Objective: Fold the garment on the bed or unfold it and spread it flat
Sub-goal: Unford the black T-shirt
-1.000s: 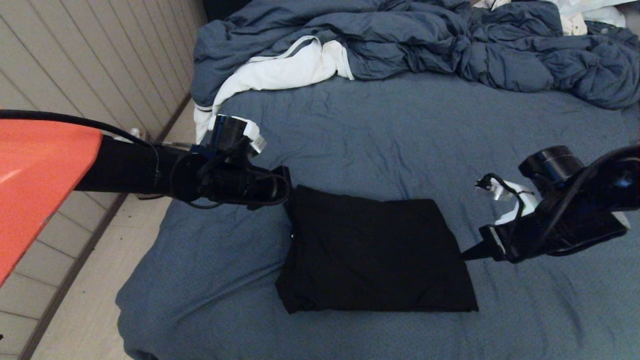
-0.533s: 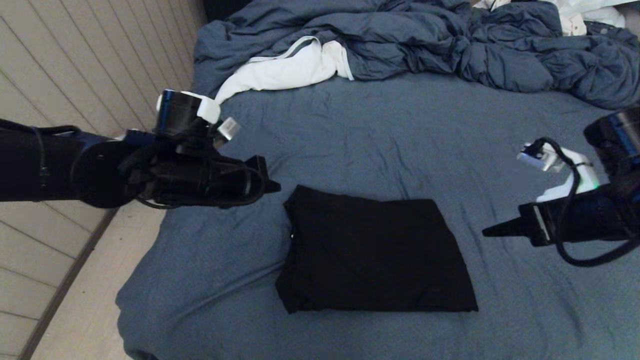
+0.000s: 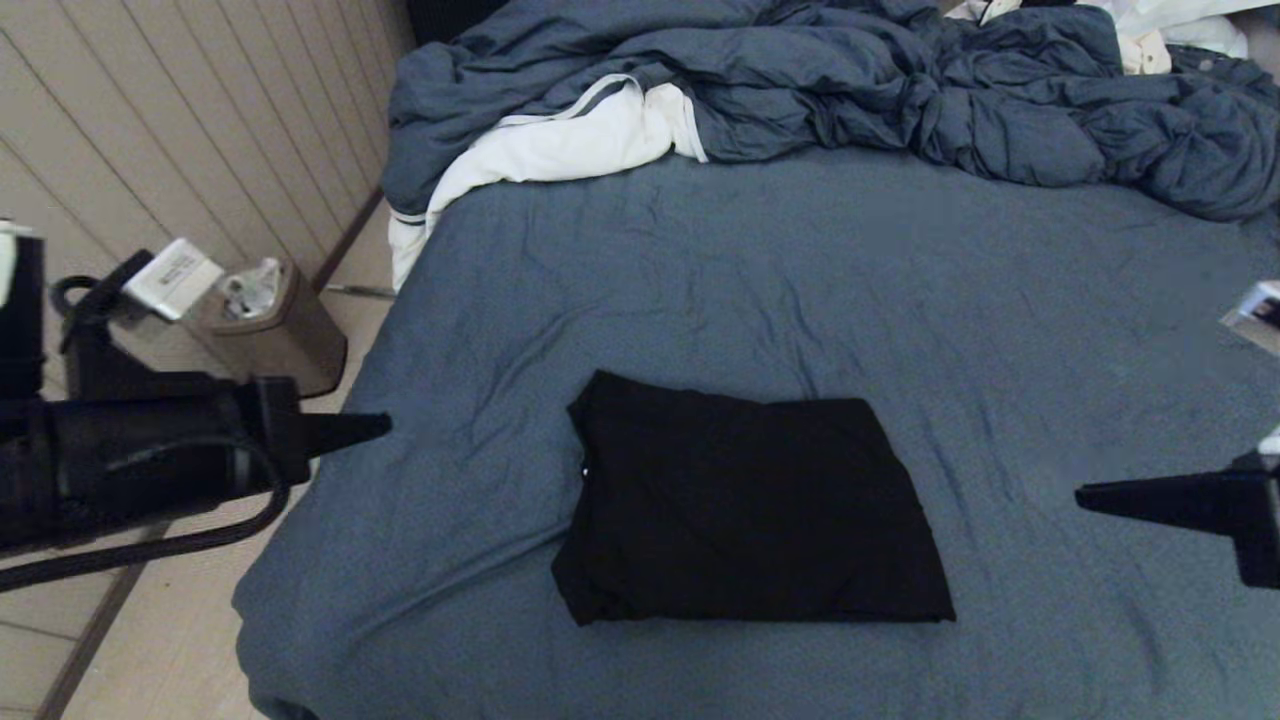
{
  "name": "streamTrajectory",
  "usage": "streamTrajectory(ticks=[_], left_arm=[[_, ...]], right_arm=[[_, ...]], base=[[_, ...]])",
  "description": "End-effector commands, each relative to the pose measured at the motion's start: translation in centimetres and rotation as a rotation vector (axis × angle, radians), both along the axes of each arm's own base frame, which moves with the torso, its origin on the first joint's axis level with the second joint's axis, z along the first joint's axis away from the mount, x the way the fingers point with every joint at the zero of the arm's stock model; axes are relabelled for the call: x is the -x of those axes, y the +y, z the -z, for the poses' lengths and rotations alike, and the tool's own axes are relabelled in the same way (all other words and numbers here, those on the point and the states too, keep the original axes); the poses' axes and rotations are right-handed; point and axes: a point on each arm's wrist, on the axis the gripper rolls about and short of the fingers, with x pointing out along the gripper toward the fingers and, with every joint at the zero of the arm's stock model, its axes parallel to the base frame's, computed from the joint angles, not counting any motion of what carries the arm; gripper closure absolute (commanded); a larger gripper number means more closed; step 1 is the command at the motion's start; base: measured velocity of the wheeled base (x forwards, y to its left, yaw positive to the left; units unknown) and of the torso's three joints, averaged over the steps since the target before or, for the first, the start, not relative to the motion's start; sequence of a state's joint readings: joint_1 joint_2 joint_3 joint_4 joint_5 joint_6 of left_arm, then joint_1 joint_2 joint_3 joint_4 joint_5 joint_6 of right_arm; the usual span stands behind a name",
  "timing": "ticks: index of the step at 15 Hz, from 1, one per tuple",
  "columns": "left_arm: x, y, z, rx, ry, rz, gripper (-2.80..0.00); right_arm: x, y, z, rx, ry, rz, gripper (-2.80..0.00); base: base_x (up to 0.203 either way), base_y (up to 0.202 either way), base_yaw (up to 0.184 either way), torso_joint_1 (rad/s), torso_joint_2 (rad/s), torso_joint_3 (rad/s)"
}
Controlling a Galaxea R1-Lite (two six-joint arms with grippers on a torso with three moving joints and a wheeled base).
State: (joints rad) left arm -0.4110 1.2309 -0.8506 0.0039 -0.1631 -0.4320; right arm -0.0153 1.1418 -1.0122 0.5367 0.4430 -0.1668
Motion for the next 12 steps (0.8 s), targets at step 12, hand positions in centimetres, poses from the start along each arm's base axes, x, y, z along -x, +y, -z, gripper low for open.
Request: streamTrajectory(ticks=[12], left_arm=[[13.3, 7.1, 6.4, -0.245, -0.126, -0.337, 0.00]], right_arm=[[7.8, 0.1, 7.4, -0.030, -0.125, -0.005, 0.00]], base=[[0.000, 0.000, 0.000, 0.000, 0.00, 0.000]])
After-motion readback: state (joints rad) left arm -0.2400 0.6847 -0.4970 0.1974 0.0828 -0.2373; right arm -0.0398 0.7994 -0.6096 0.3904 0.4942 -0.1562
